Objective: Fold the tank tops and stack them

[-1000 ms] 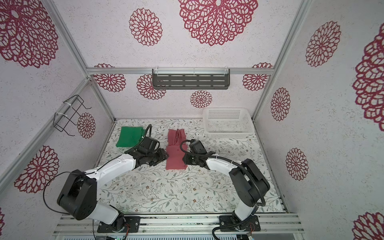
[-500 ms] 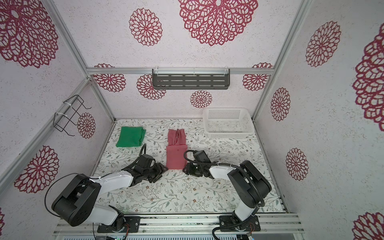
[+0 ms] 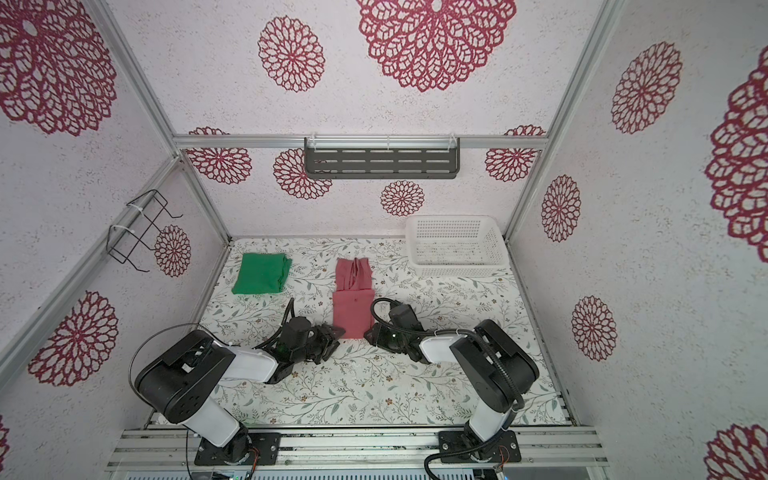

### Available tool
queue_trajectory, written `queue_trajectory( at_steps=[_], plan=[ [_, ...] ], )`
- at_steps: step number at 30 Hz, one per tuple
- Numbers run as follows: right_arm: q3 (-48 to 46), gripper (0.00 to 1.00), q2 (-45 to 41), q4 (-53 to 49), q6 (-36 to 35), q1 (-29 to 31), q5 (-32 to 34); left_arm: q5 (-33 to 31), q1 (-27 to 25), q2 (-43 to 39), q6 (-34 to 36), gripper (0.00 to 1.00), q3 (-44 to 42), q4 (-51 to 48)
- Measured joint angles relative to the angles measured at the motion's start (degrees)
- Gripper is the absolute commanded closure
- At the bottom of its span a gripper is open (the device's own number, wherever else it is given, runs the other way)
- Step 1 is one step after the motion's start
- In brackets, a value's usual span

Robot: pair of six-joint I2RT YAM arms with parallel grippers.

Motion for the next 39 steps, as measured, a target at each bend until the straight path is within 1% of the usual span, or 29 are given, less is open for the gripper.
queue_trajectory(
  at_steps=[4,8,10,13,19,22,25,28,30,31,34,39],
  plan=[
    [-0.02,0.5,1.09,2.58,1.31,0.22,0.57,-1.51,-0.61,0.85,-2.1,0.49,-1.36,3.5],
    [-0.02,0.53,1.97,4.24,1.92,0.24,0.98,-2.51,-0.9,0.9,-2.84,0.49,-1.66,4.13],
    [-0.02,0.56,2.32,4.87,2.16,0.24,1.09,-3.19,-0.98,0.61,-2.84,0.49,-1.66,3.19],
    [-0.02,0.64,2.82,5.29,2.73,0.24,1.42,-4.76,-1.11,-0.92,-2.32,0.52,-1.6,0.37],
    [-0.02,0.71,3.26,5.27,3.02,0.24,1.55,-7.34,-1.75,-1.68,-1.2,0.58,-0.39,-3.74],
    [0.0,0.75,3.3,4.98,2.99,0.24,1.64,-8.0,-1.75,0.07,-1.05,0.64,0.76,-3.04],
    [0.0,0.83,3.45,4.5,2.97,0.24,1.86,-8.44,-1.75,1.95,-0.76,0.75,2.03,-2.64],
    [0.0,0.91,3.56,4.13,2.99,0.24,2.05,-8.9,-1.75,2.23,-0.68,0.8,2.23,-3.15],
    [0.0,0.98,3.65,3.93,2.95,0.24,2.14,-9.29,-1.86,1.9,-0.02,0.87,2.71,-4.74],
    [0.0,1.0,3.67,3.89,2.82,0.24,2.29,-9.64,-1.9,1.42,0.85,0.92,3.43,-6.64],
    [0.48,1.0,3.67,3.06,1.88,0.24,2.49,-10.8,-2.08,-0.17,3.23,1.0,5.42,-13.31],
    [1.29,1.0,3.19,0.81,0.55,0.35,2.51,-13.09,-2.49,-2.64,6.75,1.0,7.91,-22.6]
  ],
)
